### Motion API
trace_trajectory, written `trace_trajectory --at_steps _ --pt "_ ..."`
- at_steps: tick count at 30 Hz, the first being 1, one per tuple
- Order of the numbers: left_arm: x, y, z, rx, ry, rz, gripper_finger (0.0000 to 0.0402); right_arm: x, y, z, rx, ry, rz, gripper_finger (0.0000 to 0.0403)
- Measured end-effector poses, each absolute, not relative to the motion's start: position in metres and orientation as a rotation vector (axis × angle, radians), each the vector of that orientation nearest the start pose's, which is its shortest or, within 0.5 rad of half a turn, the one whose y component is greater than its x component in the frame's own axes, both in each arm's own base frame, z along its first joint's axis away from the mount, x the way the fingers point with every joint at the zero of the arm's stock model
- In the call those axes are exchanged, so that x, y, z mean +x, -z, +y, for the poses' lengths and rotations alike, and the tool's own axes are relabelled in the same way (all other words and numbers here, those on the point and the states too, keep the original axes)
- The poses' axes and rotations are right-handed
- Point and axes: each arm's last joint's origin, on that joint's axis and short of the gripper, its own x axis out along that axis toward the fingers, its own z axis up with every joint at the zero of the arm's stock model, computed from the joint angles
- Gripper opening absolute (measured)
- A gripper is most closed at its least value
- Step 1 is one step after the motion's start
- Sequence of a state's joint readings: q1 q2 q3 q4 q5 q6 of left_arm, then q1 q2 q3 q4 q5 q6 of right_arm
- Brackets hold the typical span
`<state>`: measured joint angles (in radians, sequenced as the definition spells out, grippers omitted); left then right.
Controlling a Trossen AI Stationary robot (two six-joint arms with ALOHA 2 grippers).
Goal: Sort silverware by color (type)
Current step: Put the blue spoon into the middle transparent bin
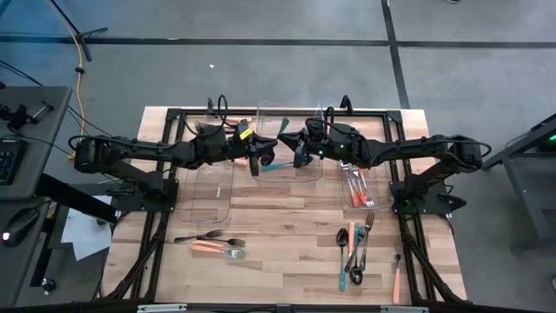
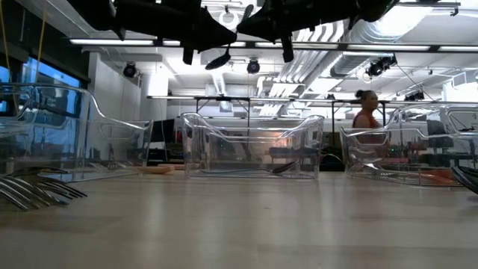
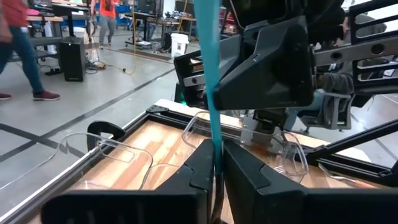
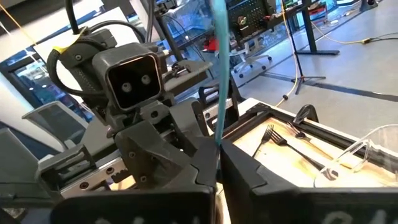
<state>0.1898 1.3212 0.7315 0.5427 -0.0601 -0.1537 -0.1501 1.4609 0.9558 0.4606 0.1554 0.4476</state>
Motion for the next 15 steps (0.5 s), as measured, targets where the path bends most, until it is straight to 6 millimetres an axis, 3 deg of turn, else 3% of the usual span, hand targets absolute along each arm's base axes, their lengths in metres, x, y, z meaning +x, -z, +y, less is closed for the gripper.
trace_trajectory --at_steps 15 --pt "0.2825 -0.2634 0.0558 -0.160 -0.251 0.080 0.0092 0.3263 -0.2954 -0.0539 0.442 0.312 -0.023 0.0000"
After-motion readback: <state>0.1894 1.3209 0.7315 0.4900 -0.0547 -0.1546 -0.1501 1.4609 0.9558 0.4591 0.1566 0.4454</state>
